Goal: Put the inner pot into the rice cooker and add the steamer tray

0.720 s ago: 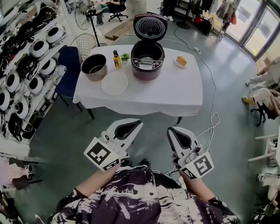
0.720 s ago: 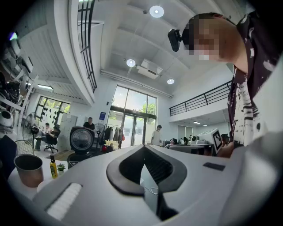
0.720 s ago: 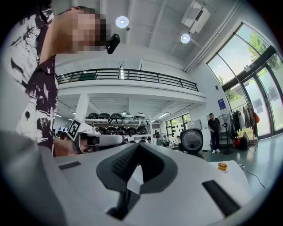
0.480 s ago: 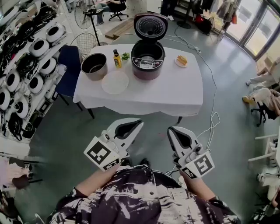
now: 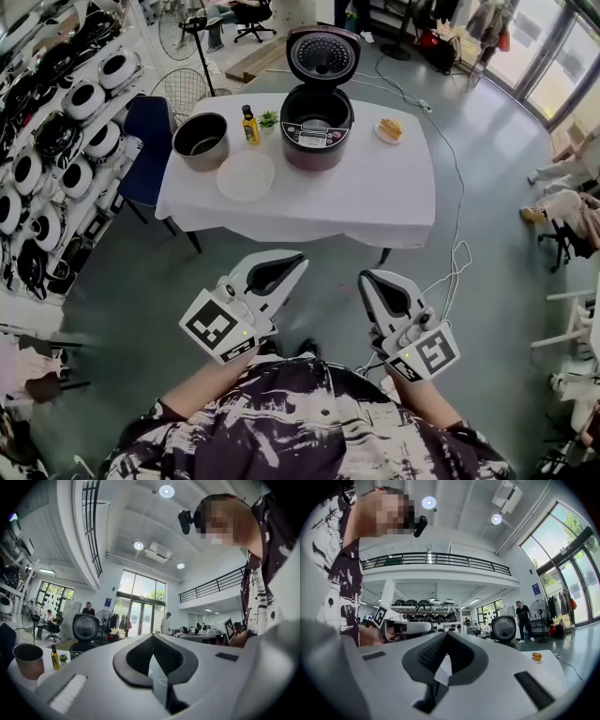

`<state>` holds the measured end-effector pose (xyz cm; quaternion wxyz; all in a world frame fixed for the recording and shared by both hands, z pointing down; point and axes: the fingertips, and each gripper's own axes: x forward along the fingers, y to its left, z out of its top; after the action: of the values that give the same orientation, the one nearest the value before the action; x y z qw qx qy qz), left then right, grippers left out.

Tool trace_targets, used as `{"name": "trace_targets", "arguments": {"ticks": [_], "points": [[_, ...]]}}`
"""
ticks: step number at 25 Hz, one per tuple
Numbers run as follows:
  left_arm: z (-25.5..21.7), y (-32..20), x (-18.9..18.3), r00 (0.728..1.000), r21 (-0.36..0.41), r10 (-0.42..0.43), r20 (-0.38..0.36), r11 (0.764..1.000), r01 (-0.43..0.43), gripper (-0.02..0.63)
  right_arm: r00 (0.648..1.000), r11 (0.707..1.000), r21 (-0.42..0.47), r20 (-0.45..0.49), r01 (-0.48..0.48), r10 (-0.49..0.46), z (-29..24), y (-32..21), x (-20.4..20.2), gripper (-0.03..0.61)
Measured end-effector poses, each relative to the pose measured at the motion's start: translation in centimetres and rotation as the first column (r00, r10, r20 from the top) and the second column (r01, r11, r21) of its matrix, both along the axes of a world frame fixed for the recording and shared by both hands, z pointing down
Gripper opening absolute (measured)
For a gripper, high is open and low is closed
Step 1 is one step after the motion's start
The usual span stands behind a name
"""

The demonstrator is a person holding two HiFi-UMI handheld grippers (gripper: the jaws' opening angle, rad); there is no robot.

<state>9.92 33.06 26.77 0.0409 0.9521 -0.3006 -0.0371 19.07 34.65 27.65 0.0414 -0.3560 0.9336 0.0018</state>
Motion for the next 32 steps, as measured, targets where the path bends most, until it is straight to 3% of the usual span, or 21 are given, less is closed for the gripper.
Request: {"name": "trace_targets", "arguments": {"ticks": [3,4,5,7,21,26,32], "points": [[0.0,-0.3,0.5,1.0,-0.001,0.001,-0.001,1.0,-0.001,0.005,0.997,1.0,0.024,0.072,0.02,-0.021,-0.7,-0.4,0.3,-0.009],[0.0,-0.3,0.6,1.0,-0.002,0.002,-0.001,1.0,-0.002,0.005,0.995,0.999,0.036,0.104,0.011,-0.015,-1.2,-0.7,0.5,0.116],[0.0,-0.3,0.6,1.0,-0.003,0.002,-0.001,1.0,-0.002,0.005,0.992,0.999,0.05,0.128,-0.012,0.005,-1.6,-1.0,0.7,0.439],[-0.1,-0.5,0.6,1.0,-0.003,-0.002,-0.001,1.0,0.002,0.005,0.988,0.996,0.079,0.148,-0.045,0.033,-2.1,-1.5,0.9,0.525],[1.4,-3.6,2.0,0.999,-0.025,-0.041,0.01,0.999,0.041,0.005,0.994,1.0,0.003,0.111,0.003,-0.003,1.0,-4.9,2.5,0.532],[2.6,-7.2,-0.2,0.998,-0.048,-0.054,0.009,0.997,0.055,0.005,0.995,1.0,-0.003,0.095,0.013,-0.012,1.3,-8.8,0.4,0.532],[3.0,-14.9,-3.4,1.0,-0.032,-0.007,-0.022,0.999,0.007,0.005,0.999,1.0,0.028,0.051,0.006,-0.007,0.6,-16.1,-4.2,0.532]]}}
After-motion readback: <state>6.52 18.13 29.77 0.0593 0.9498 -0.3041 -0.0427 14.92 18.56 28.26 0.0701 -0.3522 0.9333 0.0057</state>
